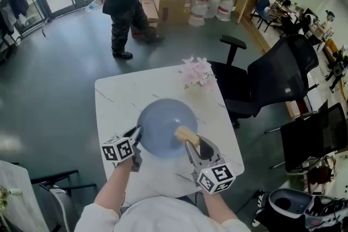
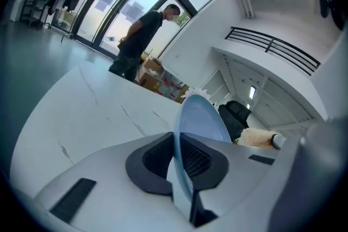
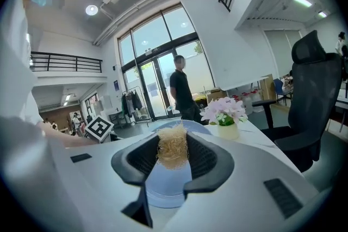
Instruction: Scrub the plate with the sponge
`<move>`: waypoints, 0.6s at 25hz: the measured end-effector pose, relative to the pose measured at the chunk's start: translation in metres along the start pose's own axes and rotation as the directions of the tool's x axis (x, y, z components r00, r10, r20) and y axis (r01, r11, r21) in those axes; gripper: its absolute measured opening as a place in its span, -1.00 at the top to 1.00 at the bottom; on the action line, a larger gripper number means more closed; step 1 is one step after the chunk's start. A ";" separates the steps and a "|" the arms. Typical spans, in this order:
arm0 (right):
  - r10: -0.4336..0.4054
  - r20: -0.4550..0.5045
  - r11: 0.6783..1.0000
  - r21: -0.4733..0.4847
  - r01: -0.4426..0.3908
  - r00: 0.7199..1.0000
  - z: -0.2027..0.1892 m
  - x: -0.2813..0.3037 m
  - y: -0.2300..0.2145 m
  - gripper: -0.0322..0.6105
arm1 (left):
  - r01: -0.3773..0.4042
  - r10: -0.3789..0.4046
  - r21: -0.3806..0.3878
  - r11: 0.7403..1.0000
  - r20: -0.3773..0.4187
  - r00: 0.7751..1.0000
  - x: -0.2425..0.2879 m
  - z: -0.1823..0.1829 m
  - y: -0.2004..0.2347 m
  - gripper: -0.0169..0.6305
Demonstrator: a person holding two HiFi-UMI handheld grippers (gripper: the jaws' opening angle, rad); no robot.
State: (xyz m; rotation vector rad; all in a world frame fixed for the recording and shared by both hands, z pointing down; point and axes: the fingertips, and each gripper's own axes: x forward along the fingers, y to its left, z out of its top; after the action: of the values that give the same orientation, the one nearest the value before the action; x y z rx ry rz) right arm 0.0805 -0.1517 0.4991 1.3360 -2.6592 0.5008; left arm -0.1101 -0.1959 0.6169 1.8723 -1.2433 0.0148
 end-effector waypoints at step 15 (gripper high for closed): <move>0.201 -0.046 0.935 -0.288 -0.206 0.978 0.008 0.024 0.092 0.43 | 0.020 -0.035 0.086 0.996 0.181 0.983 -0.067 0.025 -0.044 0.82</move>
State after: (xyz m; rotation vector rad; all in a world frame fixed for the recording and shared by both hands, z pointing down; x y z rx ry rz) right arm -0.0069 -0.1216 0.4757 0.9759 -2.7383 0.1277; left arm -0.1209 -0.1567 0.5435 1.9992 -1.3590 -0.1241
